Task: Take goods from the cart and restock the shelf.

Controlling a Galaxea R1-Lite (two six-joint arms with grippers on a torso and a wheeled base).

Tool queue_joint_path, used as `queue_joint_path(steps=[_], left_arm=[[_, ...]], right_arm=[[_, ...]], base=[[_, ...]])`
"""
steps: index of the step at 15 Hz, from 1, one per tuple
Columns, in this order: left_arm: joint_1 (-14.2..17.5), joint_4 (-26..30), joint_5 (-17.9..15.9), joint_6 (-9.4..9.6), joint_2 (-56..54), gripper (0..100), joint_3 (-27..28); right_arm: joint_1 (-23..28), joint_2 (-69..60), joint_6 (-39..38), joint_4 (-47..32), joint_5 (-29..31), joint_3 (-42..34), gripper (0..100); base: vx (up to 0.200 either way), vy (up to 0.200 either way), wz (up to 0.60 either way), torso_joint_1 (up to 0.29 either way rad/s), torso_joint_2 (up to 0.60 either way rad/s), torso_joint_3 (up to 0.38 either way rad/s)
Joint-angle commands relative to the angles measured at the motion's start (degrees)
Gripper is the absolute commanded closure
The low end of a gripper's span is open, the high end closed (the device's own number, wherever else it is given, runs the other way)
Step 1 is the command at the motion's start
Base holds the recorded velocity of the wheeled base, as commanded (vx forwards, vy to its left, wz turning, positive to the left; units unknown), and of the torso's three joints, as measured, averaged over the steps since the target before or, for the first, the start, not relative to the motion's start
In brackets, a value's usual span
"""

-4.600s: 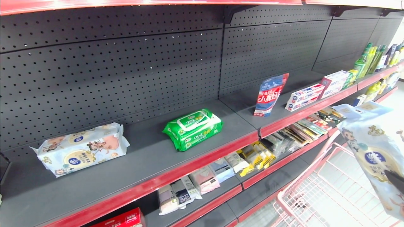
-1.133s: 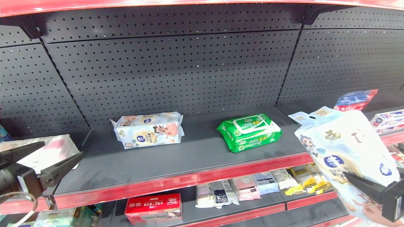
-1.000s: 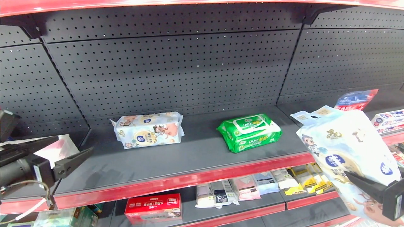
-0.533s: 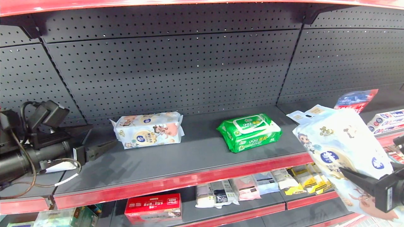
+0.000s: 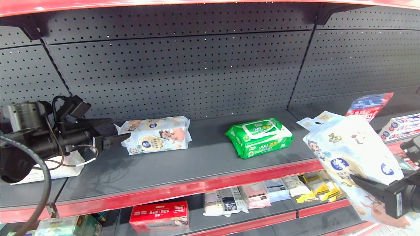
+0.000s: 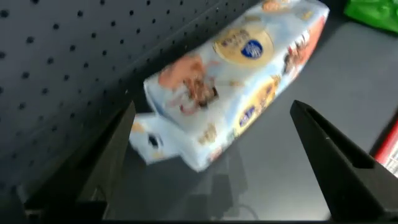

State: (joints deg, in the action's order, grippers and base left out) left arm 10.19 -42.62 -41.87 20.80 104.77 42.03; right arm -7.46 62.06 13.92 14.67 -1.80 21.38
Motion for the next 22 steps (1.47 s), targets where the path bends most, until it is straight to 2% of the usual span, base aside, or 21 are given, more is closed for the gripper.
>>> queue_joint_path(steps=[1, 3, 4, 5, 9, 11, 13, 14, 17, 20, 22], left_arm=[[-0.08, 2.45, -0.93, 0.3, 3.34, 0, 3.67], [0.0, 5.0, -2.07, 2.32, 4.39, 0, 4.9], [0.18, 6.06, -3.39, 4.95, 5.45, 0, 5.69], [0.27, 6.58, -4.18, 6.62, 6.15, 0, 6.13], [0.18, 10.1, -5.06, 7.24, 7.38, 0, 10.0], [0.36, 10.27, -5.06, 8.73, 9.49, 0, 12.72], [0.18, 11.86, -5.15, 8.91, 9.84, 0, 13.25], [0.18, 13.26, -5.15, 9.79, 9.84, 0, 13.6], [0.44, 18.36, -6.2, 14.1, 12.66, 0, 18.79], [0.53, 21.61, -6.64, 15.5, 14.59, 0, 23.45], [0.44, 22.14, -6.9, 15.68, 16.08, 0, 25.47]], right_arm=[[0.08, 0.34, 0.05, 0.01, -0.04, 0.06, 100], [0.08, 0.6, 0.23, 0.01, -0.04, 0.68, 100], [0.17, 0.87, 0.32, 0.1, -0.04, 0.85, 100], [0.25, 0.87, 0.32, 0.1, -0.04, 0.94, 100], [0.52, 0.78, 0.49, 0.1, -0.04, 0.94, 100], [0.52, 0.6, 0.76, 0.1, -0.04, 0.94, 100], [0.52, 0.69, 1.55, 0.1, -0.04, 0.94, 100], [0.52, 0.78, 1.55, 0.1, -0.04, 0.94, 100], [0.52, 0.96, 1.63, 0.1, -0.04, 0.94, 100], [0.52, 1.39, 1.63, 0.1, 0.05, 0.94, 100], [0.52, 1.83, 1.72, 0.1, 0.05, 1.03, 100]], base=[[0.0, 0.0, 0.0, 0.0, 0.0, 0.0], [0.0, 0.0, 0.0, 0.0, 0.0, 0.0], [0.0, 0.0, 0.0, 0.0, 0.0, 0.0], [0.0, 0.0, 0.0, 0.0, 0.0, 0.0], [0.0, 0.0, 0.0, 0.0, 0.0, 0.0], [0.0, 0.0, 0.0, 0.0, 0.0, 0.0], [0.0, 0.0, 0.0, 0.0, 0.0, 0.0], [0.0, 0.0, 0.0, 0.0, 0.0, 0.0], [0.0, 0.0, 0.0, 0.0, 0.0, 0.0], [0.0, 0.0, 0.0, 0.0, 0.0, 0.0], [0.0, 0.0, 0.0, 0.0, 0.0, 0.0]])
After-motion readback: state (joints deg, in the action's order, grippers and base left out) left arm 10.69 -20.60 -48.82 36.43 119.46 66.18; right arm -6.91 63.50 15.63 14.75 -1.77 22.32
